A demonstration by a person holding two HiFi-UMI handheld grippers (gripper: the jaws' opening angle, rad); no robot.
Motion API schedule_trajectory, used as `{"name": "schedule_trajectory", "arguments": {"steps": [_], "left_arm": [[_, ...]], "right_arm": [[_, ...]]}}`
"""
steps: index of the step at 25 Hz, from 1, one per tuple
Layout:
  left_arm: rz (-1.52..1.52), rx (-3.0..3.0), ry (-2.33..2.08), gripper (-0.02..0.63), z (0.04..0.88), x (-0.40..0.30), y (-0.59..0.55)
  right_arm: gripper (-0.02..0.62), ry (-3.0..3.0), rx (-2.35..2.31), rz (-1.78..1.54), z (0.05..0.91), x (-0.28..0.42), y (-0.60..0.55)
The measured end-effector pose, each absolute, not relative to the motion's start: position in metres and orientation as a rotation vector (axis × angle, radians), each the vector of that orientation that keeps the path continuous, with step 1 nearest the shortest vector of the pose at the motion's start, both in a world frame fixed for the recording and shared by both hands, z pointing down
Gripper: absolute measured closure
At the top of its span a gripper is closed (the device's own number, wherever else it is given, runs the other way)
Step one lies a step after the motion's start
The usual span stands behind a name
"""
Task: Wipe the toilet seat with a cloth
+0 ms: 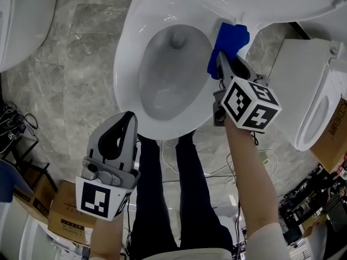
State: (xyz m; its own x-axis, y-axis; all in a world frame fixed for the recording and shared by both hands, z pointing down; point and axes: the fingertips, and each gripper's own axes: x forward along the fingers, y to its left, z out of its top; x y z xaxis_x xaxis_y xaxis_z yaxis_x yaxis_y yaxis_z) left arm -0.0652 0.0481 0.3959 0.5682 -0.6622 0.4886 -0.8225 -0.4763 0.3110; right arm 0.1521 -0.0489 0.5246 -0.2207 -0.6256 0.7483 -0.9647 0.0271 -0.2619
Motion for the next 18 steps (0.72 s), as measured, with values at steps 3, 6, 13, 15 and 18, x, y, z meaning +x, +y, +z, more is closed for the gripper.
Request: {"name": "schedule_trajectory", "arguments": {"steps": [3, 6, 13, 15, 18], "left_arm": [[0.418, 2.283, -1.191, 0.597, 0.3972, -0.0686, 0.0485], [0.417, 2.278, -1.198, 0.597, 0.3973, -0.0703, 0.0481], [0.409, 2.274, -1.198, 0.597, 0.3989, -0.0693, 0.0482], [0.406, 2.275, -1.198, 0.597, 0.3987, -0.0693, 0.048], [0.406, 2.269, -1.202, 0.597, 0.4001, -0.0719, 0.0477]], "right_arm": [[0.522, -1.873, 1.612, 1.068, 0.529, 0.1503, -0.0473], [0.522, -1.872, 1.611, 1.069, 0.5293, 0.1508, -0.0469], [0.522, -1.86, 1.629, 1.084, 0.531, 0.156, -0.0496], [0.522, -1.858, 1.627, 1.085, 0.5319, 0.1562, -0.0512], [0.522, -1.855, 1.613, 1.086, 0.5341, 0.1543, -0.0538]]}}
